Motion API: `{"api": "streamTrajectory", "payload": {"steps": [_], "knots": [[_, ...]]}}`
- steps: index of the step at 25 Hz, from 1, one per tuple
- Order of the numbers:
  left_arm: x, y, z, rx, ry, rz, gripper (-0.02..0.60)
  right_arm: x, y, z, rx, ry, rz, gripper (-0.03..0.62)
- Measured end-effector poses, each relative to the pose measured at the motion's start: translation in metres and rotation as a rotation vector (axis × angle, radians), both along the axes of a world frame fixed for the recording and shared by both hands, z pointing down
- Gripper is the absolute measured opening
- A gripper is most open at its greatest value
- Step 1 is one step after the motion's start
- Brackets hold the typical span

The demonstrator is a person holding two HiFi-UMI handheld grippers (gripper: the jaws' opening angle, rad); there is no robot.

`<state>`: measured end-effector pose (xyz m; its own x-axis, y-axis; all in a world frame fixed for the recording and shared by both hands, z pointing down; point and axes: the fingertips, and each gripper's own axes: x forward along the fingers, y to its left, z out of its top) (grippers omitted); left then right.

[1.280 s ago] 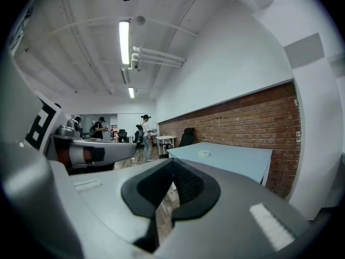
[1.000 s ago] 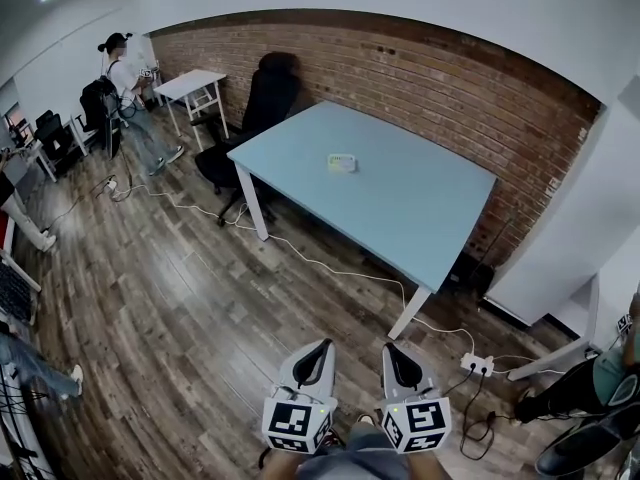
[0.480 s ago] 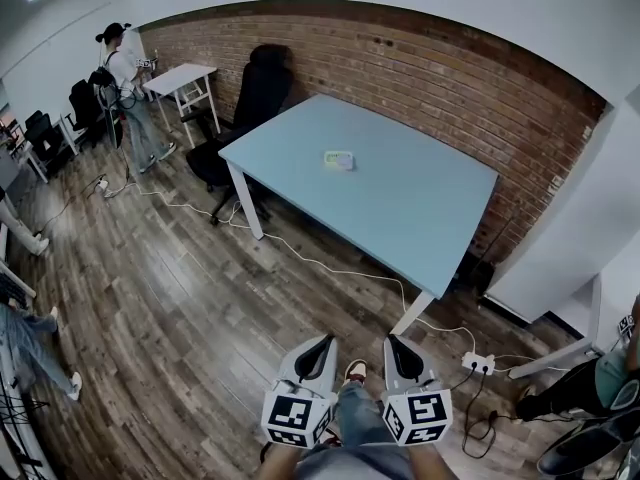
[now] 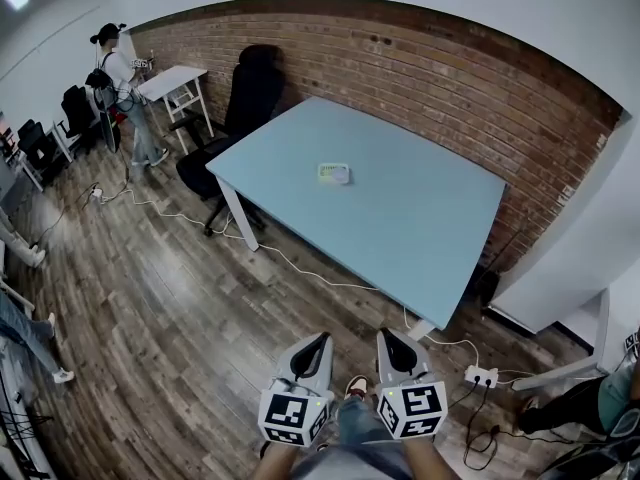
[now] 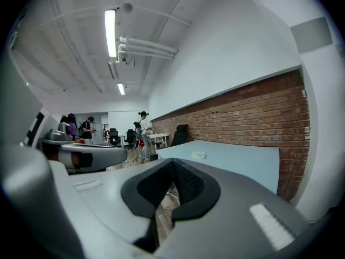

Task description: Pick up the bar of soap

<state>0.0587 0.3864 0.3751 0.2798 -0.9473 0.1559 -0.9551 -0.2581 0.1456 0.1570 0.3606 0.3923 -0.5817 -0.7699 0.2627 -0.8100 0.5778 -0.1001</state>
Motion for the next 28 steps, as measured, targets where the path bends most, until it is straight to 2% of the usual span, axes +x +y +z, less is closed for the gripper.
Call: {"api": "streamTrajectory", "payload": {"steps": [14,28], "knots": [[0.002,-0.15,0.007,-0.016,-0.05,-0.023,0.002,-0.022,-0.14,0.01,-0.026,0.009,-0.079,0.005],[0.005,-0.204,0.017,-0.03,-0.057,-0.017,0.002,-0.026,-0.189,0.028,-0.052,0.063,-0.129,0.005]]}}
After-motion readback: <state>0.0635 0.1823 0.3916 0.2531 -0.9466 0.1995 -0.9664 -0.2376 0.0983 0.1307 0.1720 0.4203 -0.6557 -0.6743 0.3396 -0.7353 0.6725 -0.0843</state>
